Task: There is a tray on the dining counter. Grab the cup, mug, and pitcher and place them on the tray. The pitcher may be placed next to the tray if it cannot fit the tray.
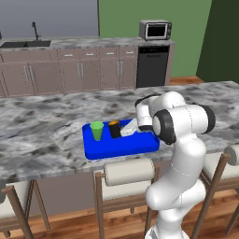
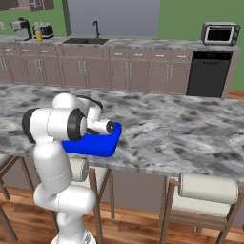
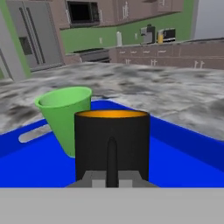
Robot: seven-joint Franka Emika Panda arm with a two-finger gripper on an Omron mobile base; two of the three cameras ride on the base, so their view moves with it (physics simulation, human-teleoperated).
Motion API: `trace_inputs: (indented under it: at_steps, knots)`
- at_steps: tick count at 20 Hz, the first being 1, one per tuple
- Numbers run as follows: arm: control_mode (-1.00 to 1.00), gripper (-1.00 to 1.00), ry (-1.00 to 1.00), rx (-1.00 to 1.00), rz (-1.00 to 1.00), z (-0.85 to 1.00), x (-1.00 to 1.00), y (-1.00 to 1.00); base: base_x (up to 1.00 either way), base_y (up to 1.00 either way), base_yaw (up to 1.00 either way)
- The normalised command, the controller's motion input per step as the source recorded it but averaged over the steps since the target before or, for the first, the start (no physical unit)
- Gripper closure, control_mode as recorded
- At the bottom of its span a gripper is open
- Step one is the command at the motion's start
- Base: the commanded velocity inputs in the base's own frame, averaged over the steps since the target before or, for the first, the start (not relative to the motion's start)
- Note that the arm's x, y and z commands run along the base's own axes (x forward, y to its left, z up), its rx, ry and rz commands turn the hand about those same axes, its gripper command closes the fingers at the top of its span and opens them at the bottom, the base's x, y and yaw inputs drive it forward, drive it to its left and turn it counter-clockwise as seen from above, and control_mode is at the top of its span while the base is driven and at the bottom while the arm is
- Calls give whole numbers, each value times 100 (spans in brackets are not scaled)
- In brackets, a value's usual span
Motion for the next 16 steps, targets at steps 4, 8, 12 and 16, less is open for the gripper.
trace_inputs:
  at_steps: [4, 8, 12, 16]
  knots:
    - [-100, 100, 0, 0, 0, -21, 1, 2, 0, 0, 0]
    - [-100, 100, 0, 0, 0, -22, 0, 0, 0, 0, 0]
    - [-100, 100, 0, 0, 0, -10, 0, 0, 0, 0, 0]
    - [-100, 100, 0, 0, 0, 0, 0, 0, 0, 0, 0]
